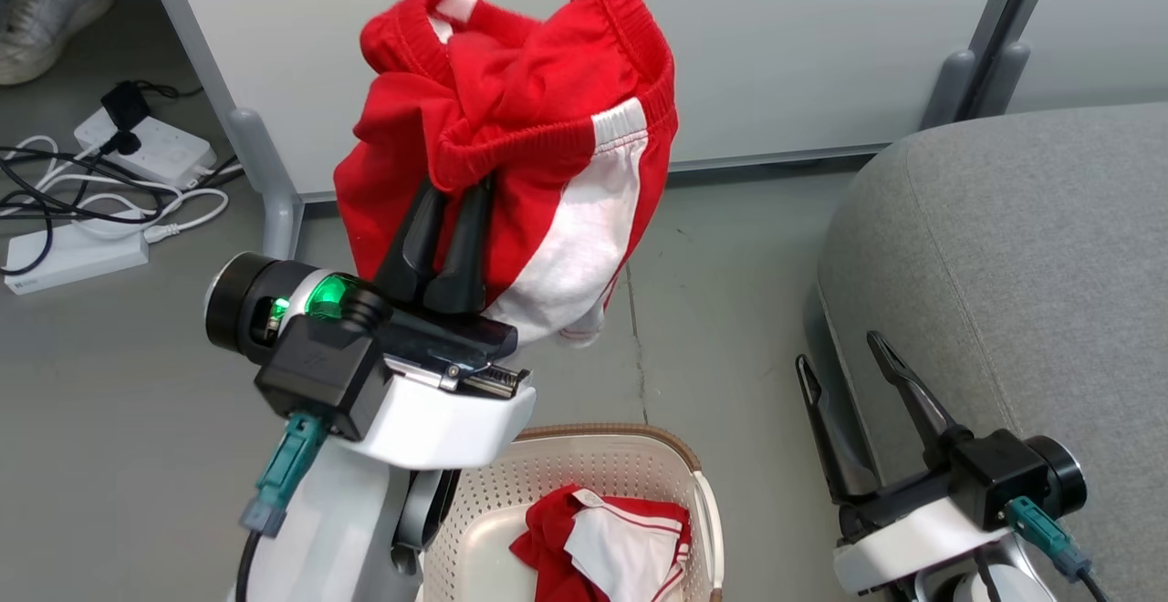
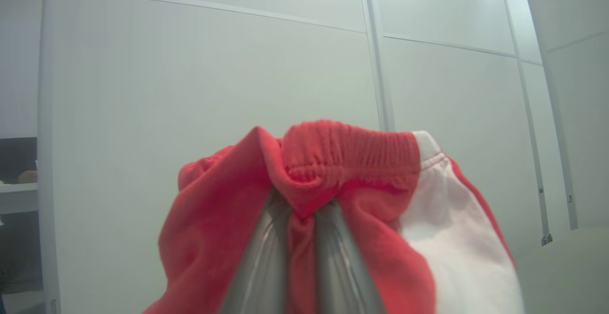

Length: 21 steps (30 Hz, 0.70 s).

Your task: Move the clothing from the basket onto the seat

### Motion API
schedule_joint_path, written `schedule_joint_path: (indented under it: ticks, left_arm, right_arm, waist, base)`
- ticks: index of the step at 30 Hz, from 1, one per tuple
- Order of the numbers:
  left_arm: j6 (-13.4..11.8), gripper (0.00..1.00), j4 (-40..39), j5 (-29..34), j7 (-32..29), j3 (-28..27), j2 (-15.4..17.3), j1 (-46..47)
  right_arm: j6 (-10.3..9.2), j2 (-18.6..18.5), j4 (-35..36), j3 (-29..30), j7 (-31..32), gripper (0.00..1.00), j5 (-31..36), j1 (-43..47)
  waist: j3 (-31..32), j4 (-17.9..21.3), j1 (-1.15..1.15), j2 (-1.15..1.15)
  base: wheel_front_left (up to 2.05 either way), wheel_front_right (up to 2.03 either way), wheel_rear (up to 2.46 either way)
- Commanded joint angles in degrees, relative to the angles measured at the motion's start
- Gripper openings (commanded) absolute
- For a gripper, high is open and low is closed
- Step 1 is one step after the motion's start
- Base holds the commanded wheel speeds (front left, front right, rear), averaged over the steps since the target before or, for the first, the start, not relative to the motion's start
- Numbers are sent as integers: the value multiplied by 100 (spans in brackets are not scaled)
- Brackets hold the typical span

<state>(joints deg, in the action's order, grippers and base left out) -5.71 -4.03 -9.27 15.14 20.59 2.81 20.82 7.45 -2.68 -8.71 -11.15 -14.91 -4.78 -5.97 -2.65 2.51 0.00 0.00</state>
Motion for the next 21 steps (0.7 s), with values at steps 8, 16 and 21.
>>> schedule_joint_path:
  ticks: [8,16,21]
  left_arm:
    - [36,0,-687,9,4,121,15,-183]
    - [487,0,-559,-90,4,713,17,-145]
    - [650,0,-448,-168,4,862,17,-186]
  right_arm:
    - [7,-37,-16,-45,-37,100,21,176]
    - [8,-61,-60,-98,-37,100,-45,156]
    - [8,-45,-104,-119,-37,100,-153,201]
  waist:
    - [180,-29,0,0]
    - [227,40,0,0]
    - [174,112,0,0]
  base:
    - [0,0,0]
    - [0,0,0]
    - [0,0,0]
